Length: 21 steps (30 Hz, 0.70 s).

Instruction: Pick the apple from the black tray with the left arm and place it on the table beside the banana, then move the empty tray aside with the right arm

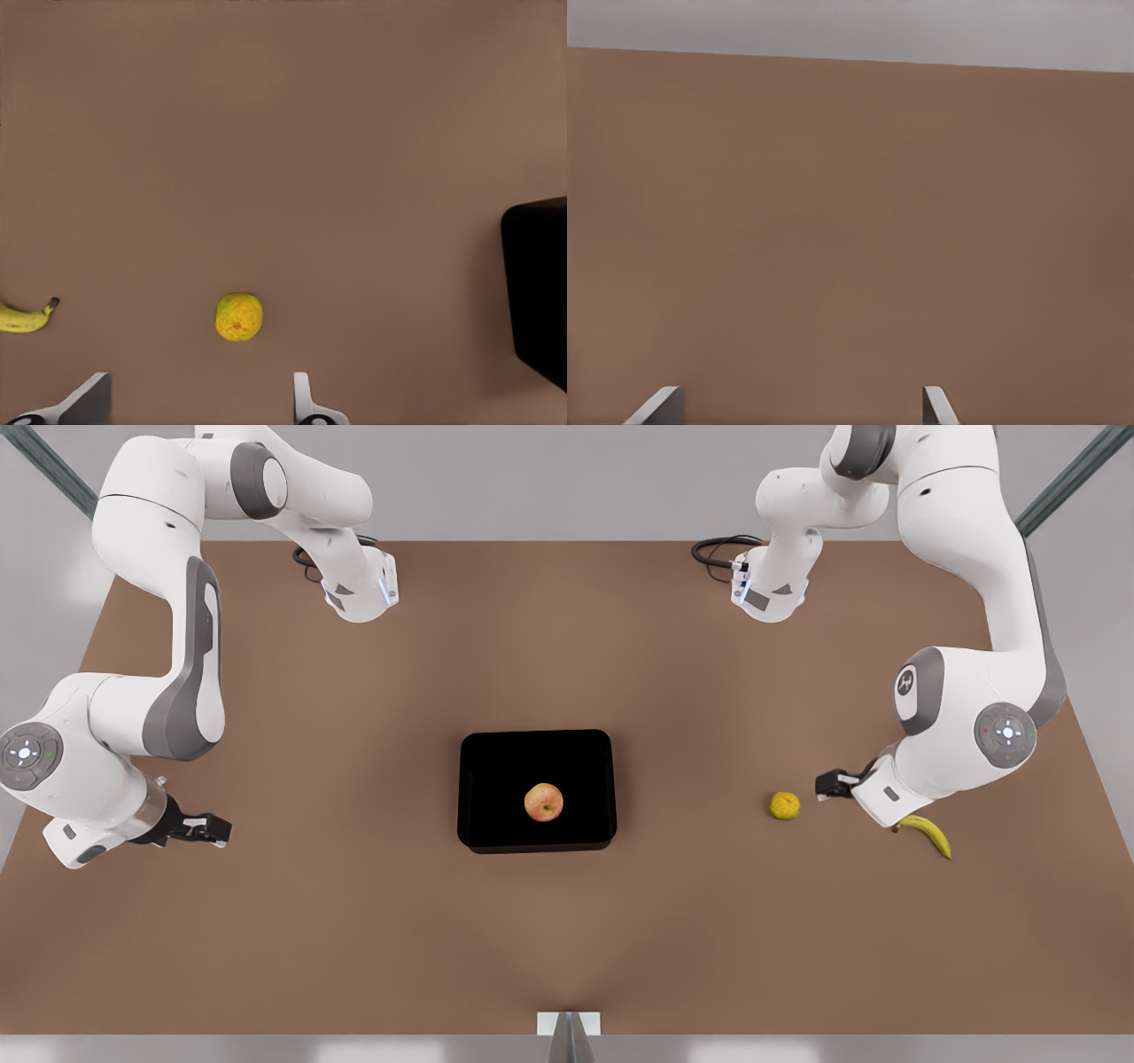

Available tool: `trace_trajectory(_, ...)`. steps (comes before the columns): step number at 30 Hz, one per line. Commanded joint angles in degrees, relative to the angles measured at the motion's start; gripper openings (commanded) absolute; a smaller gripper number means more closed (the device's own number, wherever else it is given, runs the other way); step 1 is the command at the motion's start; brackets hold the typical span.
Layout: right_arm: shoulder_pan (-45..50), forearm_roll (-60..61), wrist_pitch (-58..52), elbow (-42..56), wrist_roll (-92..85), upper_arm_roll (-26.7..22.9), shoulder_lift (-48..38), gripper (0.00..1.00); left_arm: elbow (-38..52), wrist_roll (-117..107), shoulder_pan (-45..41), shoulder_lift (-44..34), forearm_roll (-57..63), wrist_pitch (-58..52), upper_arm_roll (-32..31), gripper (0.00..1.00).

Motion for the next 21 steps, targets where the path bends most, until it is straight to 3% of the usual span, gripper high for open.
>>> trace_trajectory(1,0.0,0.01,0.31,0.03,-0.69,-0.01,-0.07,1.0,0.05,-4.25,-0.01,-0.08,-0.05,2.07,0.0,1.0)
trace_trajectory(4,0.09,-0.16,0.57,0.03,-0.86,0.17,2.38,1.0,3.13,-8.98,-5.17,1.15,-0.31,2.68,-0.35,1.0)
trace_trajectory(6,0.09,-0.08,8.04,0.21,-0.42,0.08,8.1,1.0,3.48,-10.58,-11.95,1.15,-4.52,4.52,-1.85,1.0)
trace_trajectory(8,0.0,-0.08,8.13,0.29,-0.6,0.08,8.1,1.0,3.66,-11.45,-16.78,1.33,4.89,8.13,-2.64,1.0)
trace_trajectory(12,0.18,0.1,0.48,0.29,-0.6,0.08,1.77,1.0,3.3,-44.84,-30.84,4.48,6.45,8.75,-2.99,1.0)
trace_trajectory(15,0.18,0.27,0.4,0.29,-0.51,-0.01,1.86,1.0,13.83,-65.57,-35.42,15.72,6.02,12.53,-3.08,1.0)
trace_trajectory(17,0.26,0.19,0.48,0.29,-0.51,0.17,1.95,1.0,22.01,-67.79,-37.79,23.11,6.63,11.74,-2.9,1.0)
trace_trajectory(21,0.18,0.19,0.48,0.29,-0.42,0.08,1.95,1.0,26.95,-77.99,-40.87,30.59,10.49,14.73,-2.46,1.0)
